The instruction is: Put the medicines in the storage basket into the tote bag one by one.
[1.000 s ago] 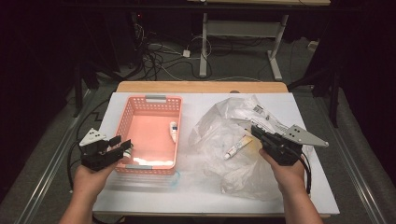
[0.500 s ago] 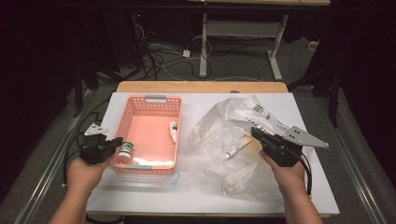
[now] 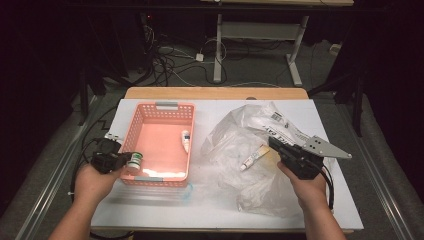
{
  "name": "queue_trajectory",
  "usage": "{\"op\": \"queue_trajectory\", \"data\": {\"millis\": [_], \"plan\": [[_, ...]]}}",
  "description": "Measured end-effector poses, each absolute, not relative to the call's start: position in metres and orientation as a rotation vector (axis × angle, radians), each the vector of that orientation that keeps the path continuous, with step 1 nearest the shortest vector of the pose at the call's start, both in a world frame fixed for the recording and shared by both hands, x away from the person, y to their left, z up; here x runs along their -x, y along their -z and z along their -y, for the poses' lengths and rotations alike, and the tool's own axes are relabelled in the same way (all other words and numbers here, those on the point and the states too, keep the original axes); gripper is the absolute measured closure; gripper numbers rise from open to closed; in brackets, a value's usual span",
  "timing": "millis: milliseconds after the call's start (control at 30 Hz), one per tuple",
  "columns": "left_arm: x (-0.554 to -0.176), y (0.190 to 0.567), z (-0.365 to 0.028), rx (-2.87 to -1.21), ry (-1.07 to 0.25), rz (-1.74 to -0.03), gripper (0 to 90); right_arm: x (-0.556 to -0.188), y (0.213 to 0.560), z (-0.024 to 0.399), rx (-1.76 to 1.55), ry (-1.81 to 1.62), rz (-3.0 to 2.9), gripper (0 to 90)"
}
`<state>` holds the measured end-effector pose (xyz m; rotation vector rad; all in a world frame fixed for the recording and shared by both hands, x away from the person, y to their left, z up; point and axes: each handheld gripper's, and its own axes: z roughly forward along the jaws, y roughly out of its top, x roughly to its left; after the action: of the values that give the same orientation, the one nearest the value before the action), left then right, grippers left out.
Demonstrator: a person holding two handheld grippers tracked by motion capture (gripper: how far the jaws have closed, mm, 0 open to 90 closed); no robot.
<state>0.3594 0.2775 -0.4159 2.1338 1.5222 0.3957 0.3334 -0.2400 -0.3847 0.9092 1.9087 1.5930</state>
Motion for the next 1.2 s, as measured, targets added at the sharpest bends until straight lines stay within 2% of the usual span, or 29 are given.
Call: {"op": "queue_trajectory", "data": {"millis": [600, 833, 967, 1033, 1200], "plan": [[-0.367, 0.419, -0.259, -2.323, -0.467, -1.536, 88.5, -0.333, 0.385, 0.237, -0.895, -1.59, -1.917, 90.0], [-0.369, 0.416, -0.248, -2.42, -0.48, -1.47, 88.5, -0.332, 0.384, 0.237, -0.895, -1.59, -1.917, 90.0], [-0.373, 0.416, -0.231, -2.463, -0.44, -1.415, 88.5, -0.332, 0.384, 0.238, -0.9, -1.59, -1.912, 90.0], [-0.374, 0.415, -0.224, -2.45, -0.39, -1.363, 88.4, -0.332, 0.383, 0.238, -0.898, -1.593, -1.909, 90.0], [-0.375, 0.403, -0.226, -2.226, -0.238, -1.29, 88.1, -0.332, 0.383, 0.24, -0.9, -1.595, -1.904, 90.0]]}}
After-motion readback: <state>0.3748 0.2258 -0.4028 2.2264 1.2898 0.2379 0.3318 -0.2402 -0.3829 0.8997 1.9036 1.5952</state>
